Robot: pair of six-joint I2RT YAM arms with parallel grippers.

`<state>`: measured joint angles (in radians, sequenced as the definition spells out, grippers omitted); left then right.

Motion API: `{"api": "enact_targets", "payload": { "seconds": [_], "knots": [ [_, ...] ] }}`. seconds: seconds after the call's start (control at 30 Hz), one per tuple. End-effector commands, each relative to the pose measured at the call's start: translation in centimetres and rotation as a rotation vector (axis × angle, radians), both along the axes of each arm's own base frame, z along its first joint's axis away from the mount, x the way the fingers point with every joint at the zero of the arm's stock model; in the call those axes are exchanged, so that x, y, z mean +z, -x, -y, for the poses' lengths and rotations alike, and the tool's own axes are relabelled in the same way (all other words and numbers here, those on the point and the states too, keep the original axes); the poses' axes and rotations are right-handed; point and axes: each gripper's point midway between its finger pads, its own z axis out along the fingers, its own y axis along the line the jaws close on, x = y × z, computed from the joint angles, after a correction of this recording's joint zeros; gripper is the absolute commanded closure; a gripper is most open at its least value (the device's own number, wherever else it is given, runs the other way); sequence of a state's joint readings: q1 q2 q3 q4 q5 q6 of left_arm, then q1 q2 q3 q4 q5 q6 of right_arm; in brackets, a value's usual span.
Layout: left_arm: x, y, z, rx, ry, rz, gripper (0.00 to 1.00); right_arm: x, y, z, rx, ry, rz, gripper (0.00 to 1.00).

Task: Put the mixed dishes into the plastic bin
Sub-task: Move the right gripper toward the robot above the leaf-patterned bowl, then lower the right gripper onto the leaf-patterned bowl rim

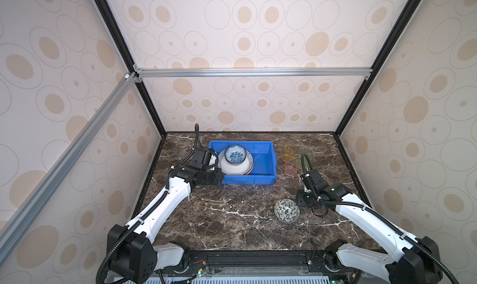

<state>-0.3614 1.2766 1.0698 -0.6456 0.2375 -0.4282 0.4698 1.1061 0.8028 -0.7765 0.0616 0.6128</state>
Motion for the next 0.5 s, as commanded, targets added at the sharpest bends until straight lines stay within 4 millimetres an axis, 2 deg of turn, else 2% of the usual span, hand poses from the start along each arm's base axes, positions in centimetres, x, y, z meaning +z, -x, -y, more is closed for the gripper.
{"api": "enact_targets", "payload": {
  "seconds": [0.0, 0.47],
  "knots": [
    [0.2, 0.8, -0.2, 0.004, -0.002, -0.005, 0.63, -0.5, 0.8, 0.3, -0.014, -0.014, -0.017, 0.56],
    [-0.4, 2.3, -0.5, 0.018, 0.010, -0.016, 0.61, -1.0, 1.2, 0.0, -0.007, -0.047, -0.004, 0.56]
  ]
}}
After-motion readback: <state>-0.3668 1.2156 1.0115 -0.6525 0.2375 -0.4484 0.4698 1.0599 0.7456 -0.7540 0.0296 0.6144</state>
